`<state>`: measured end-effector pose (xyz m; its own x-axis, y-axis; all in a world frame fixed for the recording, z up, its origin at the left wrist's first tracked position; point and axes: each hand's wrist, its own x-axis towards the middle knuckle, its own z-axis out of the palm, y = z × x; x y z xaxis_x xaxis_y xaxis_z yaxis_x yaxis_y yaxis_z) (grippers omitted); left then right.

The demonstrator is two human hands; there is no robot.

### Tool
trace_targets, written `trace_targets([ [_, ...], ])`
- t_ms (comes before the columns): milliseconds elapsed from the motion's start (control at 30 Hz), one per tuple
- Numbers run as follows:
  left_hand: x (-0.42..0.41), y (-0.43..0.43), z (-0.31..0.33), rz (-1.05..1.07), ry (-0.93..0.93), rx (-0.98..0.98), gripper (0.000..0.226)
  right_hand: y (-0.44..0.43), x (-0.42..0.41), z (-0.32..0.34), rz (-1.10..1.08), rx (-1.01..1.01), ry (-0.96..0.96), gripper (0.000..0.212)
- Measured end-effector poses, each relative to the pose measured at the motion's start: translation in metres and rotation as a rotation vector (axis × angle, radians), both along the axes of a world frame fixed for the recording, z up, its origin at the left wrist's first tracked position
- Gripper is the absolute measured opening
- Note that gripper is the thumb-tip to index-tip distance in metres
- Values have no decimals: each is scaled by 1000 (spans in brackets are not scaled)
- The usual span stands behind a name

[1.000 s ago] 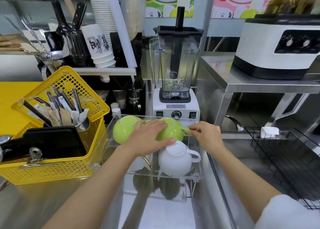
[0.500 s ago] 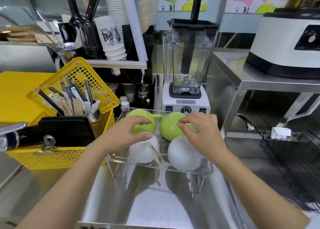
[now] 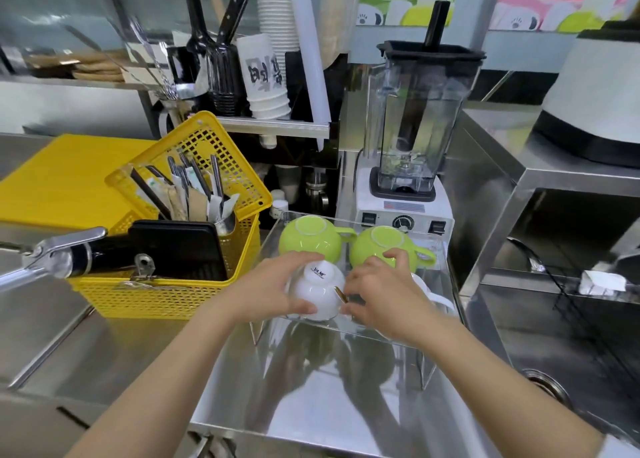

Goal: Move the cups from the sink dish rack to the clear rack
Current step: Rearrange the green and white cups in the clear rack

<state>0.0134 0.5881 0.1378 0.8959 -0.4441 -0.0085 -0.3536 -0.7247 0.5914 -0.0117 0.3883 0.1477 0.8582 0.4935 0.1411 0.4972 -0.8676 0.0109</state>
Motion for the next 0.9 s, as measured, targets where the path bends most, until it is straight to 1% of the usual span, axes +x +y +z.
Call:
trace_targets([
  [100, -2, 2, -2, 60, -54, 19, 78, 3, 2, 2, -14, -20, -1, 25],
  [267, -7, 6, -6, 122, -210, 117, 85, 7, 13, 4, -36, -14, -15, 16],
  [333, -8, 6, -7, 146, -241, 135, 85, 8, 18, 5, -43, -27, -4, 15],
  [433, -9, 4, -7, 143, -257, 148, 85, 5, 23, 8, -42, 13, 42, 18],
  [500, -9, 6, -5, 163, -249, 98, 83, 0, 27, 11, -54, 115, 71, 23],
  [533, -8, 7, -3, 193, -241, 37, 78, -3, 30, 13, -69, 174, 75, 22],
  [600, -2, 10, 3, 256, -247, -85, 62, -9, 40, 17, -110, 249, 68, 20],
  [633, 3, 10, 5, 279, -261, -107, 55, -12, 46, 19, -132, 268, 67, 19],
  [667, 9, 9, 7, 295, -262, -106, 51, -14, 52, 20, -154, 277, 71, 19],
  [733, 22, 7, 9, 305, -239, -76, 51, -17, 63, 19, -191, 260, 65, 21],
  [833, 41, 1, 8, 289, -228, -3, 58, -16, 75, 17, -208, 159, -6, 26],
  [900, 50, -5, 8, 285, -233, 65, 66, -15, 82, 18, -221, 156, 16, 27],
])
